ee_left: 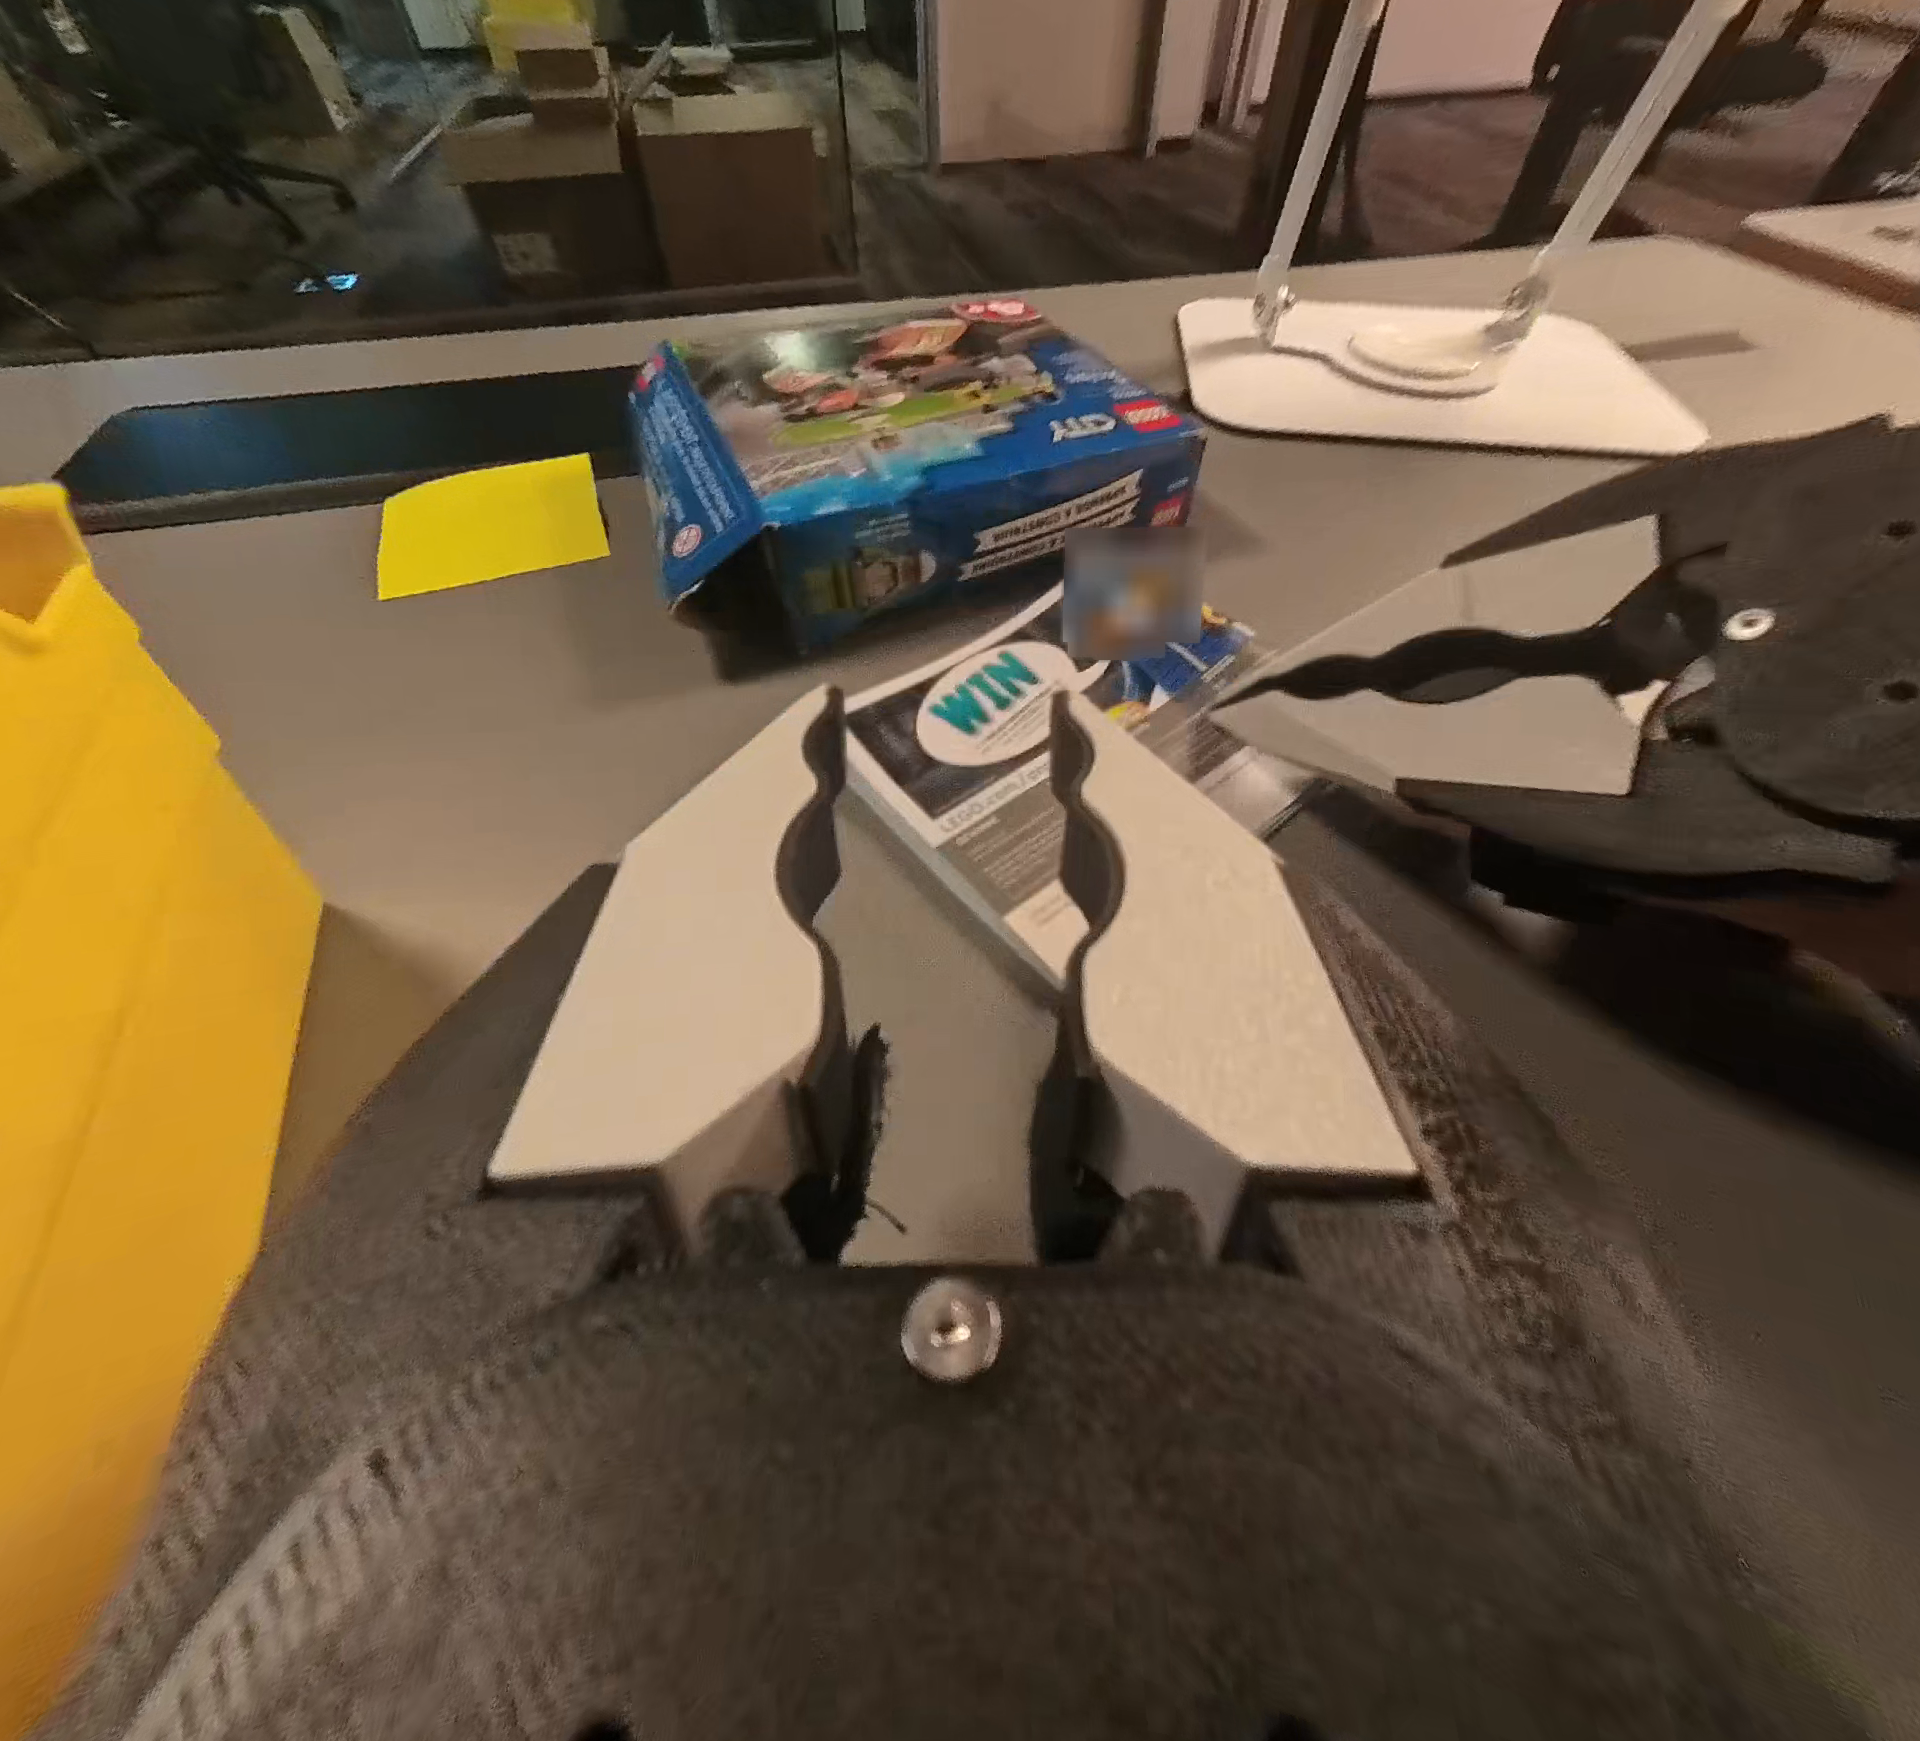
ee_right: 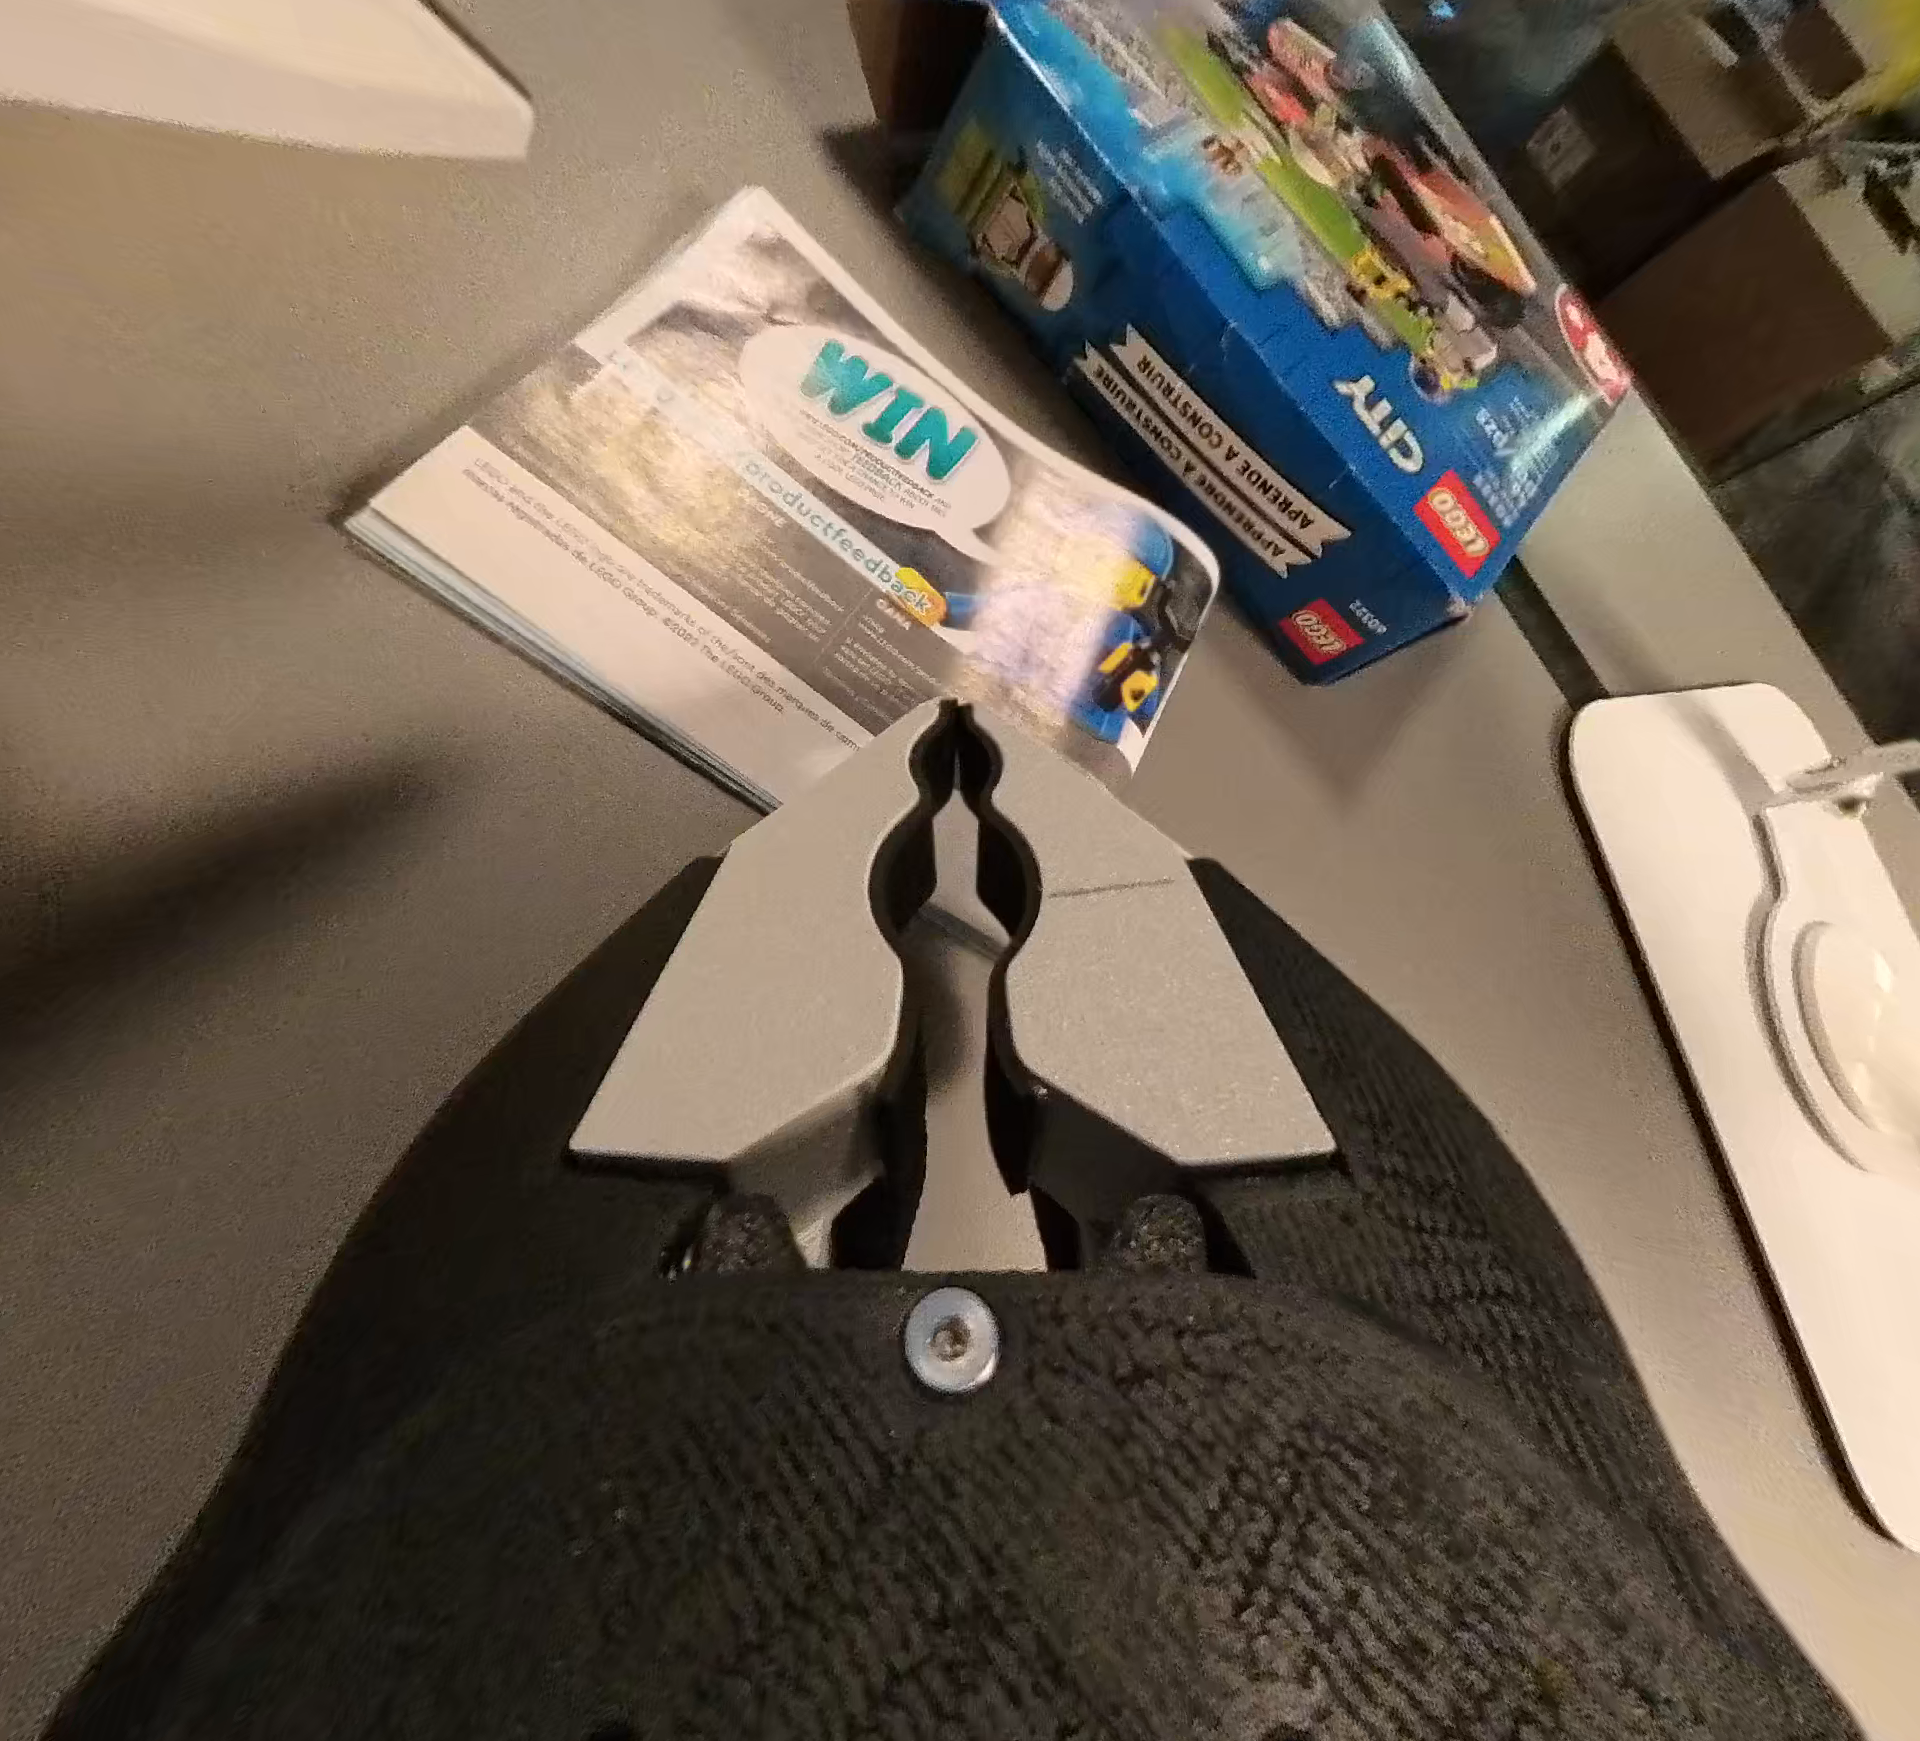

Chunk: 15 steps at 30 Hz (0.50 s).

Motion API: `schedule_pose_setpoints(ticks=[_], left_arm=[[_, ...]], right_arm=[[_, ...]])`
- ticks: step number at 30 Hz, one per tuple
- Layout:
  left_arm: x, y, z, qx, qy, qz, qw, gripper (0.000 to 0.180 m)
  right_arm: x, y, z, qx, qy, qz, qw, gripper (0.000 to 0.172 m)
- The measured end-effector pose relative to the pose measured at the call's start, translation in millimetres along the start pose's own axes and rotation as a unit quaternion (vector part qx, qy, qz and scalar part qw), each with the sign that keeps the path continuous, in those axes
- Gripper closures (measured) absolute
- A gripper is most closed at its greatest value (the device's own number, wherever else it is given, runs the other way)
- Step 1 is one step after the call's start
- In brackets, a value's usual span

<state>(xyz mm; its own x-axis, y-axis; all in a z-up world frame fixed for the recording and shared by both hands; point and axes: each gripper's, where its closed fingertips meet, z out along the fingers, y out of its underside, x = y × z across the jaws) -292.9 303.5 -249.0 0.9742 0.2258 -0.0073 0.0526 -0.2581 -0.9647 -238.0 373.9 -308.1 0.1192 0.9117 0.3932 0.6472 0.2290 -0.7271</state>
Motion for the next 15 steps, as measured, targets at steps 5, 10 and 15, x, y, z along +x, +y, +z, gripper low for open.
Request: schedule_pose_setpoints(ticks=[5, 10, 15], left_arm=[[0.4, 8.2, 5.4, -0.028, -0.015, 0.046, 0.998, 0.143], [7.6, 3.4, 2.6, -0.019, -0.013, 0.076, 0.997, 0.145], [11.4, 2.3, 3.5, -0.013, 0.000, 0.076, 0.997, 0.146]], right_arm=[[-3.1, 9.3, -6.1, -0.020, -0.039, 0.060, 0.997, 0.172], [-3.4, 21.4, -20.5, -0.048, -0.052, 0.069, 0.995, 0.172], [2.4, 17.6, -24.8, -0.002, -0.014, 0.038, 0.999, 0.172]])
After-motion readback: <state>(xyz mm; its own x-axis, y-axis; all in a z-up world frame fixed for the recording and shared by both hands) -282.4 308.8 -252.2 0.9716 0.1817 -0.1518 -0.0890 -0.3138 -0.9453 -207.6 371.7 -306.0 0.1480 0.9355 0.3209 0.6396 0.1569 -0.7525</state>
